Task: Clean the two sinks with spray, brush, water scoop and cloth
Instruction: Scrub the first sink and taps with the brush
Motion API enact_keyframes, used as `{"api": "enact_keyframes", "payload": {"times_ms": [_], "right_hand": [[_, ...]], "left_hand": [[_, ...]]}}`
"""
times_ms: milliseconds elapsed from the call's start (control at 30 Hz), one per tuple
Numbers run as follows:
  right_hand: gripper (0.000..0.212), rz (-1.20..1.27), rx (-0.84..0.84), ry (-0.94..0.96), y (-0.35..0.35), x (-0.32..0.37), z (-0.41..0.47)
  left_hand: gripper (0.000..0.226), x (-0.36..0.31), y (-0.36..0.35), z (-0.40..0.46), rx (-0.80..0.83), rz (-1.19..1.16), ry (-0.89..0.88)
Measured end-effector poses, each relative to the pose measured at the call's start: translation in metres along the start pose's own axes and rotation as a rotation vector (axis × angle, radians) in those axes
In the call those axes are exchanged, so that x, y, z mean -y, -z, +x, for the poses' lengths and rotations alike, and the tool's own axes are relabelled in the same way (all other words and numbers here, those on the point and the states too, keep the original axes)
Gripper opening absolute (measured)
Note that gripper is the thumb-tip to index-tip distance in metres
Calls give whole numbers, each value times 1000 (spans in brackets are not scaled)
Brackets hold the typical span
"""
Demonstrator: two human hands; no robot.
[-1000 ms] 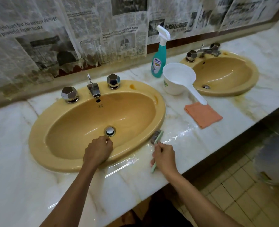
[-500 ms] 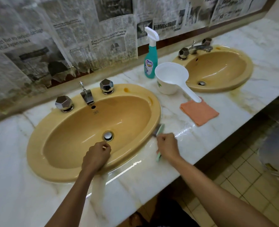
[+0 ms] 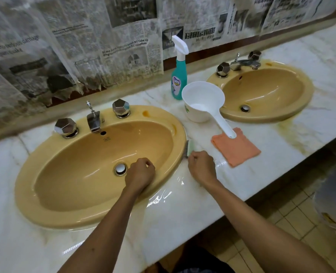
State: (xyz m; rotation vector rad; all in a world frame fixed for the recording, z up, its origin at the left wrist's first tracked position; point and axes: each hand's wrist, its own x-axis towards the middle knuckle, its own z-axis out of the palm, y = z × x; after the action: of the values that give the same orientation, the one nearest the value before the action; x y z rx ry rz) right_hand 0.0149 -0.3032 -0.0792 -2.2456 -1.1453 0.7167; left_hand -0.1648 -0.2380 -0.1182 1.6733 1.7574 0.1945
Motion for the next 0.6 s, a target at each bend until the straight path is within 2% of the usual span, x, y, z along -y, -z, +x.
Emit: {"api": "enact_keyframes", "payload": {"times_ms": [67,133,200,267,367,433,500,567,600], "right_hand": [[19,-319,93,200,7,1,-4],[27,-599,255,453,12,7,-29],[36,-704,376,645,19,15,-42],[37,-800,380,680,27,32,-15],[44,-889,316,600,43,55,55],[35,-930,322,614,45,66,70],[14,-944,474,743,37,71,54],[16,-935,703,834,36,78,35],[19,-947,761,845,38,84,41]], "left_hand": [[24,-2,-8,-4,-9,33,32],[26,-1,-11,-5,-58,82,34],[26,-2,-11,-6,-108,122,17],[26,-4,-12,-5,-147,142,17],[26,-8,-13,-9,-180,169,44],[25,-9,-13,-10,-199,180,68],[24,-8,-13,-10,-214,182,87],[23,-9,-15,-8,-224,189,96],[23,-9,-15,-7,-226,194,97]]}}
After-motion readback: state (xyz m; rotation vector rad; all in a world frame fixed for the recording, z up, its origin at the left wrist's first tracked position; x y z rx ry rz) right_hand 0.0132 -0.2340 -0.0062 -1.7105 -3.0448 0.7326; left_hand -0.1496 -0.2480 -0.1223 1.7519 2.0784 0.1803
